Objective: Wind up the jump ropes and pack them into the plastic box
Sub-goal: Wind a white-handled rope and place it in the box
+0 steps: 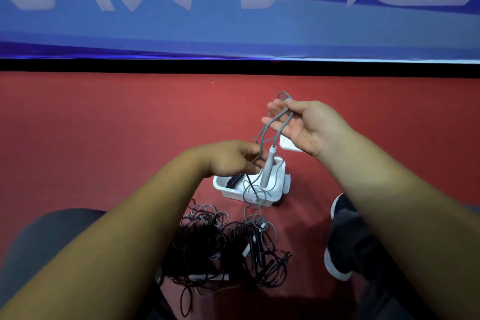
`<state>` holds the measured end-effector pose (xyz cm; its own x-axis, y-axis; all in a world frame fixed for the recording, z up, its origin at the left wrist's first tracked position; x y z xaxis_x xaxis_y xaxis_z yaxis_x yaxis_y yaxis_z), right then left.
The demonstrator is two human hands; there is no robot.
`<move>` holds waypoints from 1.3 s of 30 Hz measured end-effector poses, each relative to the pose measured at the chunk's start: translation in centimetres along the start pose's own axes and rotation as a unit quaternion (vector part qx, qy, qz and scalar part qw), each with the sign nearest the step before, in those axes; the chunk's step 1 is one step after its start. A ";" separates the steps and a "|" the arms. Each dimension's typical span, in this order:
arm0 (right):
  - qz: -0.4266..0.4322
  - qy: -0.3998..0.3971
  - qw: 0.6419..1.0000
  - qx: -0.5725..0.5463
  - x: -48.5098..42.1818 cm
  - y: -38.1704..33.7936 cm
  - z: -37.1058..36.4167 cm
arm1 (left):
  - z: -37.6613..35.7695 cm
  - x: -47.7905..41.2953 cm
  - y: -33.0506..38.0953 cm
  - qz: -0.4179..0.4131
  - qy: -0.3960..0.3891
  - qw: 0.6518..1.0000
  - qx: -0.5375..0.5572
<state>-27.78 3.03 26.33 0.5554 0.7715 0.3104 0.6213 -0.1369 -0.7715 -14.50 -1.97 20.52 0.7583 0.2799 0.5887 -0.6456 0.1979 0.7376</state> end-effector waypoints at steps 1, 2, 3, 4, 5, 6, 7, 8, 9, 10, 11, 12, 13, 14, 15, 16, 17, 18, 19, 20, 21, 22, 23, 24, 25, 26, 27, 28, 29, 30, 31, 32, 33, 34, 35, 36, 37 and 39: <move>0.002 0.008 1.000 -0.006 -0.1 -0.1 0.2 | 0.3 -0.1 -0.3 0.008 0.027 0.999 -0.033; 0.005 0.015 1.000 -0.011 -0.2 -0.1 0.4 | 0.8 -0.1 -0.8 0.025 0.057 0.997 -0.046; 0.008 0.022 1.000 -0.015 -0.3 -0.2 0.6 | 1.3 -0.2 -1.2 0.047 0.081 0.995 -0.042; 0.010 0.029 0.999 -0.014 -0.5 -0.2 0.8 | 1.8 -0.1 -1.5 0.065 0.099 0.993 -0.022; 0.015 0.034 0.999 -0.003 -0.7 -0.3 1.1 | 2.3 0.1 -1.5 0.075 0.116 0.990 0.009; 0.018 0.036 0.999 0.017 -0.8 -0.3 1.5 | 3.0 0.3 -1.6 0.076 0.129 0.987 0.054; 0.017 0.038 0.998 0.044 -0.9 -0.3 1.8 | 3.4 0.5 -1.2 0.069 0.133 0.984 0.101; 0.012 0.037 0.997 0.071 -0.9 -0.1 2.1 | 3.9 0.8 -0.8 0.056 0.132 0.979 0.145; 0.004 0.039 0.995 0.094 -0.9 0.1 2.4 | 4.2 1.2 -0.1 0.042 0.129 0.973 0.189; -0.005 0.042 0.993 0.108 -0.9 0.4 2.6 | 4.6 1.5 0.5 0.029 0.129 0.962 0.237; -0.014 0.047 0.992 0.119 -0.8 0.7 2.8 | 4.9 1.8 0.9 0.019 0.131 0.949 0.288; -0.023 0.051 0.990 0.131 -0.6 1.0 2.9 | 5.3 2.1 1.2 0.013 0.133 0.932 0.338; -0.032 0.054 0.988 0.142 -0.3 1.3 3.0 | 5.5 2.4 1.5 0.008 0.135 0.912 0.387; -0.042 0.052 0.986 0.150 -0.1 1.7 2.9 | 5.8 2.5 1.6 0.004 0.136 0.890 0.434; -0.054 0.045 0.985 0.160 0.1 2.2 2.9 | 6.1 2.6 1.8 -0.003 0.134 0.867 0.479; -0.070 0.029 0.981 0.177 0.4 2.7 2.7 | 6.3 2.7 1.8 -0.011 0.129 0.844 0.520; -0.089 0.007 0.976 0.198 0.6 3.3 2.4 | 6.6 2.7 1.9 -0.019 0.124 0.825 0.551; -0.108 -0.020 0.971 0.214 0.8 3.8 2.1 | 6.8 2.7 1.8 -0.026 0.121 0.809 0.574; -0.125 -0.050 0.964 0.229 1.1 4.3 1.7 | 6.9 2.6 1.7 -0.031 0.123 0.797 0.590; -0.138 -0.078 0.958 0.240 1.3 4.6 1.3 | 7.1 2.6 1.4 -0.033 0.131 0.786 0.604; -0.144 -0.104 0.953 0.247 1.5 4.8 0.9 | 7.2 2.5 1.0 -0.034 0.141 0.774 0.616; -0.142 -0.124 0.951 0.247 1.6 4.9 0.6 | 7.4 2.4 0.5 -0.032 0.153 0.762 0.629; -0.136 -0.135 0.952 0.240 1.6 4.9 0.3 | 7.5 2.2 0.0 -0.029 0.165 0.751 0.639; -0.126 -0.144 0.954 0.230 1.6 5.0 -0.1 | 7.6 2.1 -0.6 -0.025 0.175 0.742 0.647; -0.114 -0.149 0.957 0.221 1.6 5.1 -0.4 | 7.8 2.0 -1.1 -0.020 0.182 0.736 0.651; -0.101 -0.152 0.960 0.212 1.5 5.1 -0.6 | 7.9 1.8 -1.6 -0.009 0.190 0.736 0.650; -0.090 -0.152 0.963 0.202 1.5 5.0 -0.8 | 7.9 1.7 -2.0 0.006 0.195 0.742 0.641; -0.083 -0.148 0.967 0.190 1.4 4.9 -0.8 | 7.8 1.6 -2.4 0.031 0.198 0.757 0.622; -0.080 -0.144 0.970 0.177 1.3 4.8 -0.9 | 7.3 1.5 -2.7 0.064 0.197 0.780 0.591; -0.080 -0.139 0.974 0.162 1.3 4.7 -1.0 | 6.7 1.5 -2.9 0.100 0.194 0.807 0.548; -0.081 -0.132 0.977 0.144 1.2 4.6 -1.1 | 6.0 1.6 -3.1 0.131 0.193 0.835 0.497; -0.082 -0.123 0.981 0.126 1.2 4.3 -1.2 | 5.5 1.8 -3.1 0.150 0.193 0.863 0.443; -0.084 -0.111 0.984 0.107 1.2 4.1 -1.3 | 5.1 1.8 -2.8 0.152 0.187 0.889 0.389; -0.087 -0.097 0.988 0.087 1.2 3.8 -1.3 | 4.5 1.7 -2.1 0.136 0.169 0.914 0.344; -0.090 -0.084 0.990 0.069 1.1 3.5 -1.3 | 3.8 1.6 -1.3 0.111 0.139 0.934 0.309; -0.093 -0.071 0.992 0.054 1.1 3.2 -1.2 | 2.8 1.5 -0.7 0.086 0.099 0.948 0.291; -0.092 -0.059 0.993 0.040 0.9 2.9 -1.1 | 1.8 1.4 -0.1 0.058 0.050 0.956 0.284; -0.085 -0.033 0.996 0.014 0.5 2.3 -0.6 | 0.0 1.1 0.8 0.012 -0.032 0.967 0.252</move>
<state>-25.70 2.73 25.09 0.4058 0.8208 0.4021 0.6867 0.0166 -0.7268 -14.20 -1.55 21.75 0.7581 0.2166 0.6152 -0.5494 -0.2962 0.7813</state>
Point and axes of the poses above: each hand's wrist, its own x-axis away from the middle knuckle, its own z-axis out of the back of the hand, y = z × x, the point moved 8 cm from there along -x, towards the middle knuckle, and after that the axes turned 12 degrees about z, right-handed, at the moved point
